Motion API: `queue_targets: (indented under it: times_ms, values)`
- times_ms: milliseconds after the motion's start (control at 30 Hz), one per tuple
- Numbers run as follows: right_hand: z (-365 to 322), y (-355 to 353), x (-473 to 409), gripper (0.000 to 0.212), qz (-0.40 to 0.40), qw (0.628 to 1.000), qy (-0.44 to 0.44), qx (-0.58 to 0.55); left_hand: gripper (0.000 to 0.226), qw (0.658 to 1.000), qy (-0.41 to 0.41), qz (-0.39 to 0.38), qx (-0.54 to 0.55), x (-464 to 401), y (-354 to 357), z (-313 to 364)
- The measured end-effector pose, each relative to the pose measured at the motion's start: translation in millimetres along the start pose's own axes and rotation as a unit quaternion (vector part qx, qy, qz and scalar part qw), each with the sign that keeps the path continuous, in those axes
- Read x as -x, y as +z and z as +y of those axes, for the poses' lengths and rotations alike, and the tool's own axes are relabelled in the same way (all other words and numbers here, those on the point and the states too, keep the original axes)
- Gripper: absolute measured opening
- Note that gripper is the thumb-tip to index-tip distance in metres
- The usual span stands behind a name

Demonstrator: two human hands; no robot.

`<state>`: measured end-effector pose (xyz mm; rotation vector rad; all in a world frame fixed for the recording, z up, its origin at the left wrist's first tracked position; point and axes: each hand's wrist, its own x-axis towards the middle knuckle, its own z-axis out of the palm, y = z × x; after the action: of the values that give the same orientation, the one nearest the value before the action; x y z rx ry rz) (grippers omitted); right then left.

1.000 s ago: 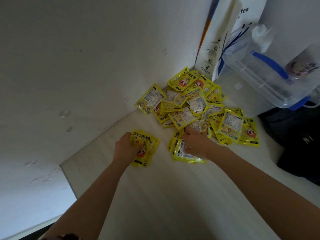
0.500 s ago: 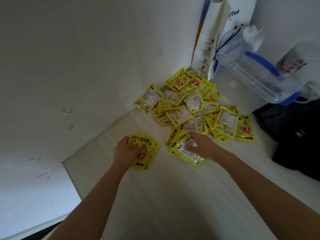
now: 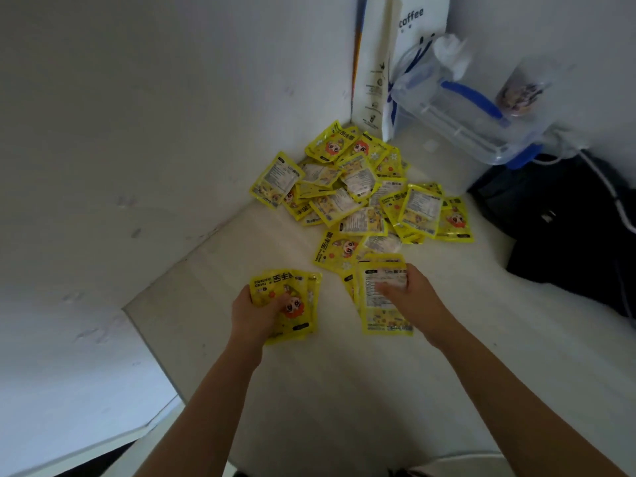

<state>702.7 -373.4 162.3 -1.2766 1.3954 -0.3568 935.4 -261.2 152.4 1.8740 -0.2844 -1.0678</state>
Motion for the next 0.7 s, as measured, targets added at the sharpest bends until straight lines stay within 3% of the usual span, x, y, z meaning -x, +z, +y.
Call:
queue_targets:
  times_ms: [400,567,700]
  values:
    - [90.6,22.2,154.2,0.026,0.207,0.968,0.059,-0.132,0.032,0.979,-0.081,-0.168,0.084,74.7,1.3,-70.7]
    - [131.5,39.3,232.8,0.015,0.257,0.927,0.075,-0.262,0.046,0.954,-0.152,-0.246,0.077,116.8,-3.4,-100.0]
    - [167.8,43.2,299.1,0.019,0.327,0.892,0.086,-0.301,0.038,0.938,-0.161,-0.306,0.017,163.6,5.0,-126.9]
